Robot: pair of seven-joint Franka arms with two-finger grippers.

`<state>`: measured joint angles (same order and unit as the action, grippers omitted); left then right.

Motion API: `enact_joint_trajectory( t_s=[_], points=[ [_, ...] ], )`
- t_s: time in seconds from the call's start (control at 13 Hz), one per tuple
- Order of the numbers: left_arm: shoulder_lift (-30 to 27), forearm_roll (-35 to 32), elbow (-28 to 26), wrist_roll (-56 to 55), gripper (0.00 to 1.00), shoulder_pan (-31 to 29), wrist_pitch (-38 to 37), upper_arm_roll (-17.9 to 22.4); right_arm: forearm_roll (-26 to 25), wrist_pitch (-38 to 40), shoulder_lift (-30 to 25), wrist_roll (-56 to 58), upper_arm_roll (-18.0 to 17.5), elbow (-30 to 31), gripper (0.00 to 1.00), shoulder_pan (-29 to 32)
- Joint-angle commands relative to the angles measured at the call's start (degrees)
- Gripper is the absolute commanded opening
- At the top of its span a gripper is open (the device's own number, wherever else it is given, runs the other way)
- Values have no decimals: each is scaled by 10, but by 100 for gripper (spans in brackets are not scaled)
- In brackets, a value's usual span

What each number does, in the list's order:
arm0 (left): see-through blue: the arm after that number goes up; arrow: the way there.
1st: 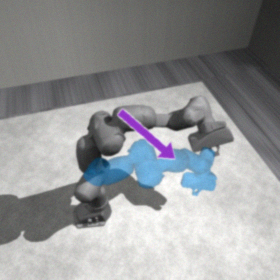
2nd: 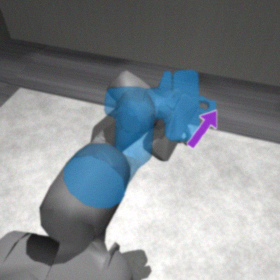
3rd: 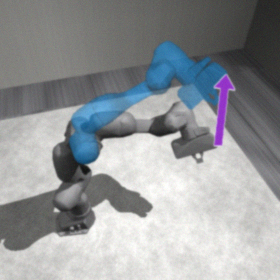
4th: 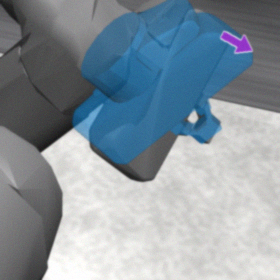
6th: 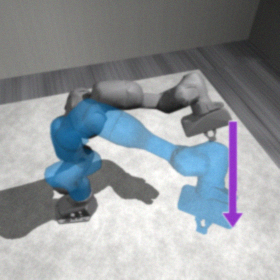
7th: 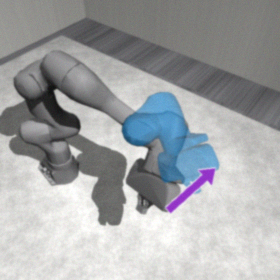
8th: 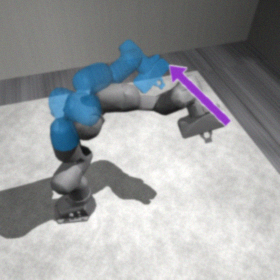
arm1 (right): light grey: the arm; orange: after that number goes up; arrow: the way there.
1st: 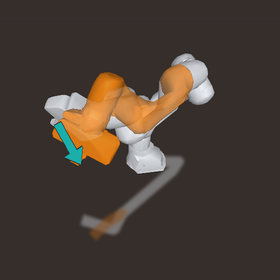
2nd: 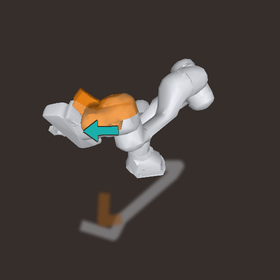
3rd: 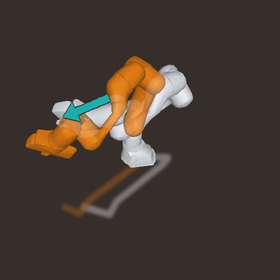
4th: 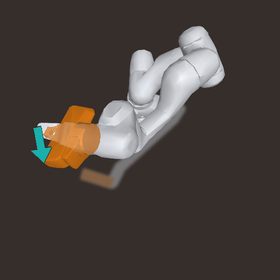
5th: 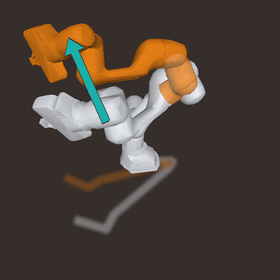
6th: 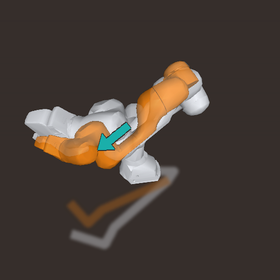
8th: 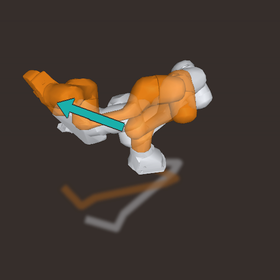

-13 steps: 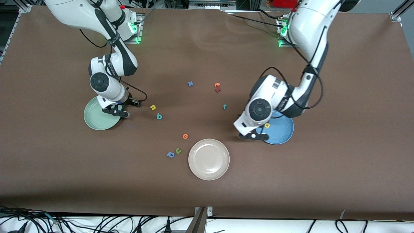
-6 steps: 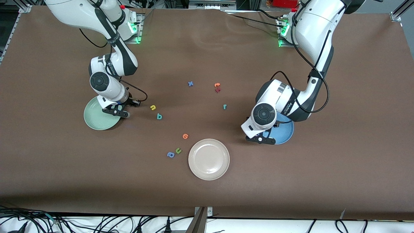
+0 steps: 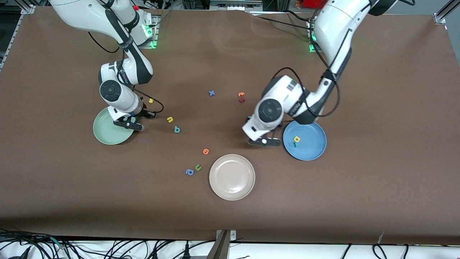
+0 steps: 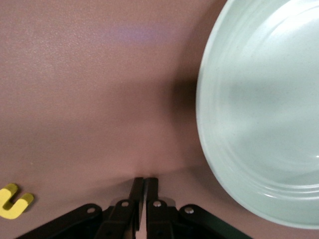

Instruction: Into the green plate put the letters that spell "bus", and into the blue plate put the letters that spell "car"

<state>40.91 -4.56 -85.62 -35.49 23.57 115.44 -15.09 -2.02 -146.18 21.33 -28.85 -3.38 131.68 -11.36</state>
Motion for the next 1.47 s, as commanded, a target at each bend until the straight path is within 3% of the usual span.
enact_joint_trajectory(
  t_s=[0.0, 0.15, 0.23, 0.31, 0.39, 0.54, 0.69, 0.77, 0.93, 1.08, 1.39],
  points=[
    [-6, 10, -51, -28, 100, 24, 72, 0, 0, 4, -6, -1, 1, 8, 10, 2],
    [-6, 7, -81, -27, 96, 33, 112, 0, 0, 38, -26, -5, 0, 8, 12, 2],
    [-6, 3, -99, -27, 95, 35, 132, 0, 0, 61, -38, -5, 0, 7, 36, 2],
    [-6, 3, -108, -26, 93, 38, 145, 1, 0, 75, -50, -5, -2, 7, 42, 2],
    [-6, 3, -116, -24, 88, 40, 146, 1, 2, 84, -58, -6, -5, 7, 62, 2],
    [-8, 3, -126, -20, 71, 40, 146, 0, 3, 80, -59, -29, -20, 4, 77, 1],
    [-4, 2, -126, -19, 67, 42, 148, 1, 3, 75, -59, -73, -48, 2, 79, 1],
    [-4, 2, -127, -18, 60, 40, 148, 1, 3, 71, -57, -92, -57, 0, 87, 0],
    [-4, 2, -127, -6, 30, 40, 147, 0, -1, 46, -52, -93, -65, -4, 98, -3],
    [-4, 2, -126, 3, 8, 39, 147, 1, -1, 8, -34, -94, -65, -17, 99, -33],
    [4, 2, -125, 24, 6, 35, 155, 1, -1, -2, 11, -95, -65, -56, 99, -54]
  ],
)
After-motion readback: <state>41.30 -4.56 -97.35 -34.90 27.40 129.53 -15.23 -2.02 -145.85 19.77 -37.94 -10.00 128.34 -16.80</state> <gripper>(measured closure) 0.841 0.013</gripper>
